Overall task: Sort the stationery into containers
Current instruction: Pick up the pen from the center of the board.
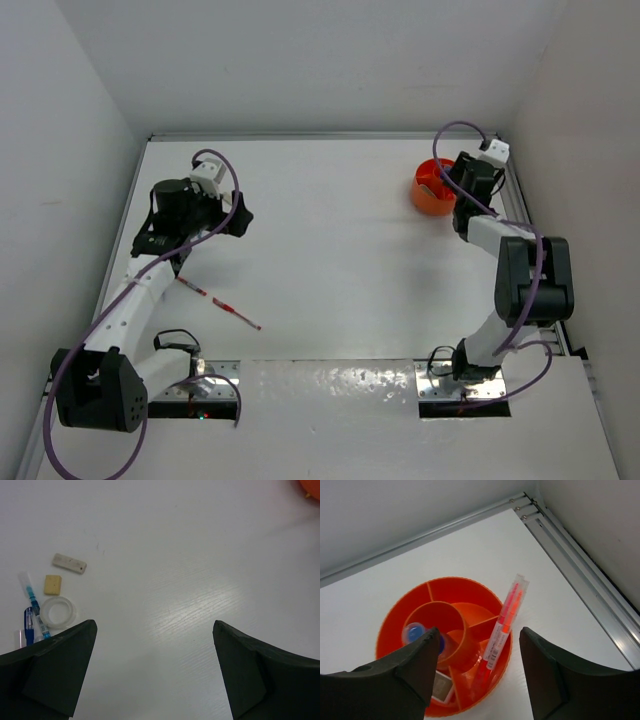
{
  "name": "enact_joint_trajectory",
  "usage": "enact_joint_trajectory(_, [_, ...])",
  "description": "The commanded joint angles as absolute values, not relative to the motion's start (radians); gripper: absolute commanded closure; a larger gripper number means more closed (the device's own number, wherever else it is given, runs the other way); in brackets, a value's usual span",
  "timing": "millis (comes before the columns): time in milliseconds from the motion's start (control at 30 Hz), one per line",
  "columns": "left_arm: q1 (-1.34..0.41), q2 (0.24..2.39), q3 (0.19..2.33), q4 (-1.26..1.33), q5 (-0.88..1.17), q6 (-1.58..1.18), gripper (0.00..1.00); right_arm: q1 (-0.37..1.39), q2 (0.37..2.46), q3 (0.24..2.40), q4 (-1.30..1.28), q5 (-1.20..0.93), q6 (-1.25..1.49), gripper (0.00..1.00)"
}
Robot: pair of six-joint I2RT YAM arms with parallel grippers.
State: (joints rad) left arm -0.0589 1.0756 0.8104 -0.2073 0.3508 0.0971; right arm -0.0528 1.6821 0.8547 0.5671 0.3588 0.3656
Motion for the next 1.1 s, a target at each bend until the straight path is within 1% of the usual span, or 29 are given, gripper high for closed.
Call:
enact_joint_trajectory(0, [-0.049, 1.054, 0.847, -0.186, 0.348, 0.121, 0.0, -0.009, 1.574, 0.845, 0.571, 0.37, 0.315, 0.36])
enact_joint_trajectory(33, [-0.048, 1.054, 0.847, -0.187, 0.344, 0.121, 0.0, -0.009, 1.557, 0.841, 0.558, 0.373, 0.308, 0.35])
enact_joint_trajectory(67, [-0.048, 1.046, 0.85, -0.187, 0.318, 0.112, 0.0, 0.045, 1.513, 0.827, 0.526, 0.383, 0.302, 0.34])
enact_joint_trajectory(167, [-0.038, 1.04, 0.859, -0.215, 0.22, 0.066, 0.0, 0.122, 1.407, 0.793, 0.456, 0.376, 0.287, 0.31])
enact_joint_trajectory(233, [-0.029, 1.045, 0.874, -0.259, 0.155, 0.055, 0.0, 0.168, 1.367, 0.781, 0.407, 0.348, 0.282, 0.3])
enact_joint_trajectory(267, [-0.026, 1.057, 0.9, -0.291, 0.079, 0.048, 0.01, 0.214, 1.336, 0.773, 0.356, 0.327, 0.269, 0.3])
enact_joint_trajectory(300, [-0.022, 1.066, 0.914, -0.363, 0.048, 0.052, 0.04, 0.238, 1.33, 0.773, 0.333, 0.269, 0.247, 0.29])
enact_joint_trajectory(333, [-0.008, 1.074, 0.928, -0.397, 0.029, 0.067, 0.26, 0.265, 1.325, 0.775, 0.306, 0.247, 0.229, 0.29])
enact_joint_trajectory(367, [-0.002, 1.097, 0.946, -0.437, 0.023, 0.127, 0.4, 0.314, 1.321, 0.778, 0.261, 0.244, 0.219, 0.29])
enact_joint_trajectory(400, [0.0, 1.112, 0.956, -0.515, 0.021, 0.168, 0.5, 0.334, 1.319, 0.776, 0.244, 0.242, 0.228, 0.29])
enact_joint_trajectory(433, [0.024, 1.167, 0.969, -0.562, -0.027, 0.204, 0.61, 0.354, 1.318, 0.773, 0.229, 0.236, 0.254, 0.29])
enact_joint_trajectory(467, [0.034, 1.202, 1.003, -0.615, -0.053, 0.231, 0.62, 0.389, 1.318, 0.762, 0.229, 0.22, 0.259, 0.29])
enact_joint_trajectory(500, [0.07, 1.238, 1.02, -0.7, -0.063, 0.251, 0.59, 0.405, 1.316, 0.755, 0.23, 0.197, 0.261, 0.29])
enact_joint_trajectory(567, [0.107, 1.336, 1.064, -0.765, -0.031, 0.329, 0.52, 0.46, 1.313, 0.735, 0.239, 0.192, 0.27, 0.29])
enact_joint_trajectory(600, [0.13, 1.36, 1.071, -0.793, -0.031, 0.345, 0.45, 0.475, 1.309, 0.729, 0.241, 0.189, 0.273, 0.28])
enact_joint_trajectory(633, [0.144, 1.405, 1.078, -0.796, -0.029, 0.357, 0.43, 0.489, 1.307, 0.723, 0.244, 0.183, 0.278, 0.28])
enact_joint_trajectory(667, [0.155, 1.425, 1.084, -0.808, -0.029, 0.367, 0.43, 0.515, 1.301, 0.709, 0.245, 0.183, 0.281, 0.28])
enact_joint_trajectory(700, [0.169, 1.44, 1.097, -0.819, -0.019, 0.374, 0.47, 0.528, 1.296, 0.703, 0.247, 0.183, 0.282, 0.28])
enact_joint_trajectory(733, [0.17, 1.46, 1.121, -0.833, 0.039, 0.391, 0.52, 0.55, 1.283, 0.698, 0.245, 0.181, 0.282, 0.28])
enact_joint_trajectory(800, [0.146, 1.456, 1.131, -0.873, 0.099, 0.483, 0.53, 0.574, 1.272, 0.677, 0.242, 0.173, 0.282, 0.28])
enact_joint_trajectory(867, [0.105, 1.421, 1.105, -0.881, 0.095, 0.54, 0.51, 0.606, 1.273, 0.664, 0.236, 0.128, 0.261, 0.28])
enact_joint_trajectory(900, [0.074, 1.411, 1.092, -0.89, 0.081, 0.551, 0.47, 0.617, 1.279, 0.666, 0.226, 0.124, 0.256, 0.29])
enact_joint_trajectory(1000, [0.042, 1.399, 1.028, -0.919, 0.029, 0.606, 0.42, 0.655, 1.307, 0.672, 0.201, 0.129, 0.265, 0.29])
enact_joint_trajectory(1067, [0.035, 1.379, 0.954, -0.891, -0.035, 0.621, 0.42, 0.678, 1.316, 0.673, 0.192, 0.127, 0.273, 0.28])
